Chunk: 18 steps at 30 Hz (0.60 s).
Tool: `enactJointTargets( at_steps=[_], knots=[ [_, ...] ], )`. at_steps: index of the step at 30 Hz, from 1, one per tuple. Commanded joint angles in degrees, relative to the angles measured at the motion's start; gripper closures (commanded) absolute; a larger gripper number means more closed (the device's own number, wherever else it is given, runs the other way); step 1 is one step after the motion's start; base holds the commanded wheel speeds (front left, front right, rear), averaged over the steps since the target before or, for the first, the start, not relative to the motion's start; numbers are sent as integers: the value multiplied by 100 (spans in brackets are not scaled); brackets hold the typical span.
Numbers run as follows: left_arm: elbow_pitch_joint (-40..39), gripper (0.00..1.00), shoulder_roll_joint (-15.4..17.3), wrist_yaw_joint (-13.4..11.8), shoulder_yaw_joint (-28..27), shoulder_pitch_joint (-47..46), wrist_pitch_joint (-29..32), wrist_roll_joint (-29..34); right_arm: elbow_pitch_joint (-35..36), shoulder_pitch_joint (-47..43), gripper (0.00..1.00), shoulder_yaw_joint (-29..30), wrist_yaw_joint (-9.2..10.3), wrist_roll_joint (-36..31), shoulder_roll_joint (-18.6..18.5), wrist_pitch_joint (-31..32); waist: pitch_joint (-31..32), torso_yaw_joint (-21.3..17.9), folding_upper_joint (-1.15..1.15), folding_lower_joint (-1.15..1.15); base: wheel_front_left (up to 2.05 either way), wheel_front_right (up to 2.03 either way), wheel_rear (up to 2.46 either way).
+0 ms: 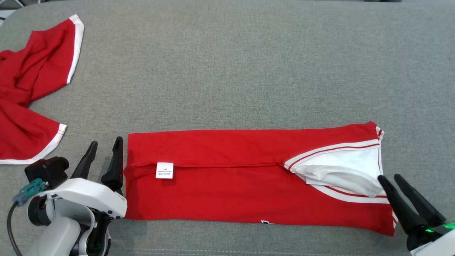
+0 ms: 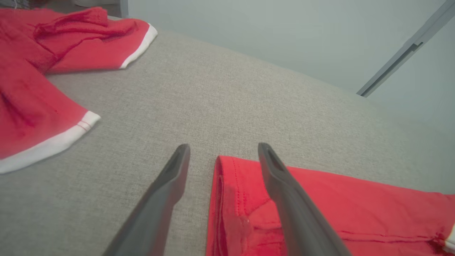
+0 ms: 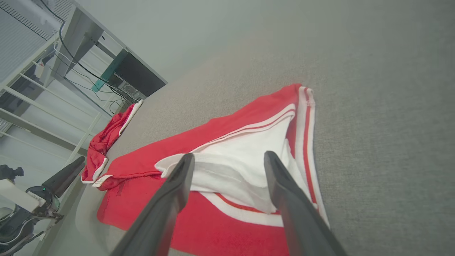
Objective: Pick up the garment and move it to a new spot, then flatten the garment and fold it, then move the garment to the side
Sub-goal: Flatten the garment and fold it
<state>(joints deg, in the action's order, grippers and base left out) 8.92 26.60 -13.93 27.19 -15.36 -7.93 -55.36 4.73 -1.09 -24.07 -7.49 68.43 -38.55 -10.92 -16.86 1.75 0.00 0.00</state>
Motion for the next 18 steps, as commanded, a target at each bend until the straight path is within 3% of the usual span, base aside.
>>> enactJointTargets(
  at_steps=[1, 8, 18],
  knots=[
    [-196, 0, 232, -150, -251, -19, -181, 161, 98, -143, 0, 89, 0, -61, -117, -159, 66, -13, 0, 0, 0, 0, 0],
    [-913, 0, 347, -911, -188, 281, -571, 1047, -503, -71, 0, 1020, 0, -1272, 402, -367, 391, -57, 0, 0, 0, 0, 0],
    [-1613, 0, 398, -1467, 172, 884, -641, 1760, -1275, 227, 0, 1875, 0, -3574, 1500, -341, 810, 60, 0, 0, 0, 0, 0]
  ],
)
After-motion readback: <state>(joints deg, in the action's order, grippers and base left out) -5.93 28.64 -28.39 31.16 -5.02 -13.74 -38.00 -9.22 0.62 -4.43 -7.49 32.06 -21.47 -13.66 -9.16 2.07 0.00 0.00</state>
